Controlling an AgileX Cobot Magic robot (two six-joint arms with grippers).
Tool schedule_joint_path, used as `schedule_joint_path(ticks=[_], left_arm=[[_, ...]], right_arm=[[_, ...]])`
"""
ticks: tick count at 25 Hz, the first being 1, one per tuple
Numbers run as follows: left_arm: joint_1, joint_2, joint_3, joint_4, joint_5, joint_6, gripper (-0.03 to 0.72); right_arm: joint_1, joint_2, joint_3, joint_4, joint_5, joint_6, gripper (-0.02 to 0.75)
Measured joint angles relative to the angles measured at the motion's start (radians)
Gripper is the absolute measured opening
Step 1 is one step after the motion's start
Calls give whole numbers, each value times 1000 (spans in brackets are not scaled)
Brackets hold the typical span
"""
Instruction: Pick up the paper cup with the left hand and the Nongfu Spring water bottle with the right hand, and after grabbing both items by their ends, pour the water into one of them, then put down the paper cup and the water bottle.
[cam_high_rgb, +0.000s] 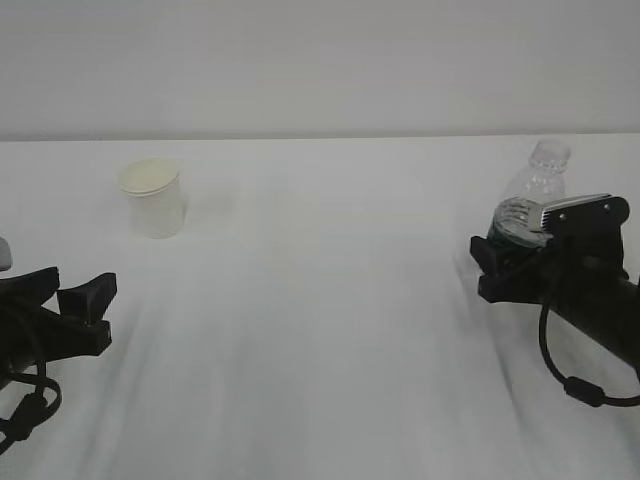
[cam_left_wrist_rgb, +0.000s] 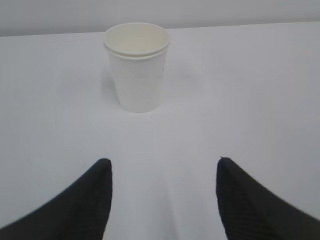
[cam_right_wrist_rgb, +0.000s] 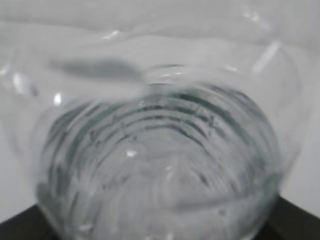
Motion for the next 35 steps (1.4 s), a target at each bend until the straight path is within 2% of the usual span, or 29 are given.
schedule_joint_path(ticks=[18, 22, 27, 35], left_arm=[[0, 33, 0, -28, -2, 0, 453], [0, 108, -7, 4, -2, 10, 491], [0, 171, -64, 1, -2, 13, 548], [2, 174, -196, -35, -2, 16, 558]], right_arm=[[0, -230, 151, -25, 19, 0, 477], [0, -237, 157, -45, 21, 0, 477], [0, -241, 157, -68, 36, 0, 477], [0, -241, 157, -84, 49, 0, 476]])
